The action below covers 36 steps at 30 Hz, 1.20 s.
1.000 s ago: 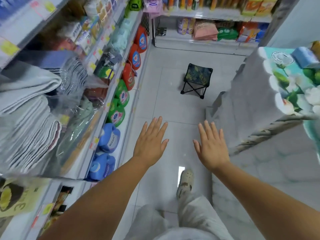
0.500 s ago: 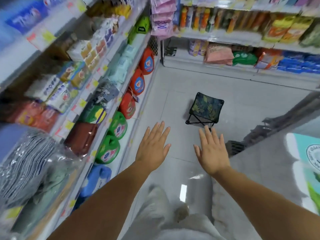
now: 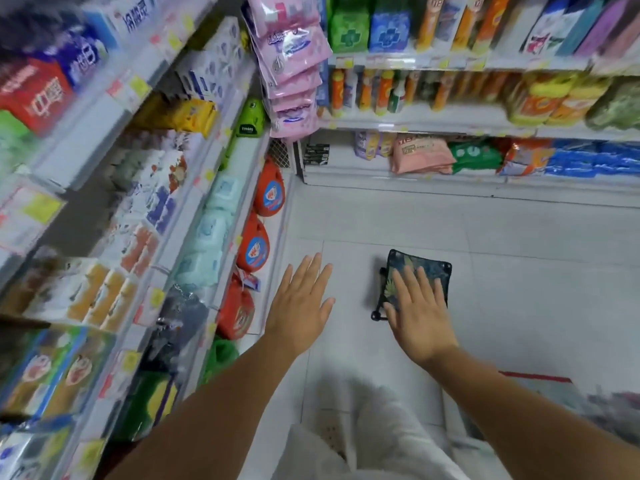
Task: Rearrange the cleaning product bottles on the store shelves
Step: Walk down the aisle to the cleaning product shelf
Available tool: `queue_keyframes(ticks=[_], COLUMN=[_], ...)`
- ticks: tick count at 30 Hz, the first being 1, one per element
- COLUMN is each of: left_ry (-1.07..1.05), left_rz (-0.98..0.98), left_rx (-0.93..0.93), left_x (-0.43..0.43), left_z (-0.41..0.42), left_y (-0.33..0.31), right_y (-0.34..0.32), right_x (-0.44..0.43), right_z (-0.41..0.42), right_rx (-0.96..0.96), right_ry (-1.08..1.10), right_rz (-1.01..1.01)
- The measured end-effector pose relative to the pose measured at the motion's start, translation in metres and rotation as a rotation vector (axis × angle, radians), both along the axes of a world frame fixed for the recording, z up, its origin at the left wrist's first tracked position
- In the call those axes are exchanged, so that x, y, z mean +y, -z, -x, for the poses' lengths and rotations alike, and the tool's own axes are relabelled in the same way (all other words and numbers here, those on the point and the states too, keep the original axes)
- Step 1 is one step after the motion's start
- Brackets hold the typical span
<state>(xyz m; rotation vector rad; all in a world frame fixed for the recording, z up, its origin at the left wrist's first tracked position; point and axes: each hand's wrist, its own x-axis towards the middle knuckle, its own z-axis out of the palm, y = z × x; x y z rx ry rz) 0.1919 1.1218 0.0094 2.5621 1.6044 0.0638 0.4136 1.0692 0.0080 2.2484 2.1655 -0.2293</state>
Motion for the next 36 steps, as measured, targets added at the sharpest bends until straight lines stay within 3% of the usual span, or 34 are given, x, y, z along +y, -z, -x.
queue_keyframes(ticks=[22,27,36], left_ry=[0.197,0.308,0.400], left_rz=[-0.008,-0.054,-0.045], left_rx=[0.008,-0.019,-0.049], left_x=[0.478,0.576,0.679], left_z=[-0.131,-0.176,-0.259], left_y=[0.009,0.004,-0.007], right_y=[0.010,0.006,-0.009], right_x=[0.454,0.526,0.603], right_z=[-0.120,-0.147,-0.219], right_rx=[-0.068,-0.084,-0.094], right_ry=[0.150,0.231,0.368], right_rz=[0.053,0.031,0.025])
